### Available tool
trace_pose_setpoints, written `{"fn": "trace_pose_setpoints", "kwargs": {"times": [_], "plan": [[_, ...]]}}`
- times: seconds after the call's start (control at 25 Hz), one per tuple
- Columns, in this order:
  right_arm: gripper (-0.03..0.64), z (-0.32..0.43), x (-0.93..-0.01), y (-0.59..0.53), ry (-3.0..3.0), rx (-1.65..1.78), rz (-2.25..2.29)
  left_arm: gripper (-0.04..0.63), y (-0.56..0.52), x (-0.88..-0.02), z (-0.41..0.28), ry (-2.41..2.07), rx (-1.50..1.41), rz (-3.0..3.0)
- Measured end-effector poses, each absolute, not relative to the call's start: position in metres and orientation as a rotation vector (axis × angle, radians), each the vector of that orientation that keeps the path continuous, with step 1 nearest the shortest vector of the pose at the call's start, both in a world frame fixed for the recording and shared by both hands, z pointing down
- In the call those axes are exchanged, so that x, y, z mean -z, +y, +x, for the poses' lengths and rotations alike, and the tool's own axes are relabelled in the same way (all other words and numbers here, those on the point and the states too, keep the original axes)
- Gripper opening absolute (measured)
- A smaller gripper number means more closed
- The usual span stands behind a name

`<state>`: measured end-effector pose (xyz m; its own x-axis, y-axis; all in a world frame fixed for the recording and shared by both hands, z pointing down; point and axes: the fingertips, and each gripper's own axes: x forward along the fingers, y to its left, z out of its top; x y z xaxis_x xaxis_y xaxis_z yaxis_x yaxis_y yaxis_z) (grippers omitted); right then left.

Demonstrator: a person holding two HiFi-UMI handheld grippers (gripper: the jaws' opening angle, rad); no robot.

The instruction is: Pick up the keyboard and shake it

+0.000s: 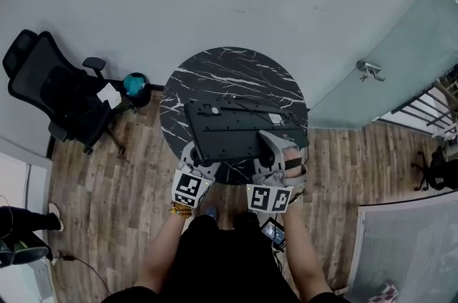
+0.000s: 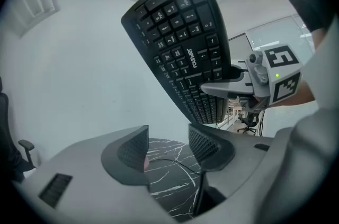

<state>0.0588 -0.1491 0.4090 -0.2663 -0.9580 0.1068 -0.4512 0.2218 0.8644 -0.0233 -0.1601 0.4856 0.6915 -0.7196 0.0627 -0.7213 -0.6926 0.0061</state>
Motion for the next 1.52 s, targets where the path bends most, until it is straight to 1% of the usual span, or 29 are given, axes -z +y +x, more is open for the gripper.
{"fn": "trace_pose_setpoints", "kwargs": {"times": [0.52, 1.52], "plan": [[0.074, 0.056, -0.446, -0.145, -1.810, 0.901, 1.215, 0.238, -0.155, -0.488, -0.022, -1.199, -0.077, 2.868], [0.074, 0.064, -0.454, -0.145, -1.786, 0.868, 1.219, 0.238, -0.154, -0.492, -0.029, -1.201, -0.100, 2.878]]}}
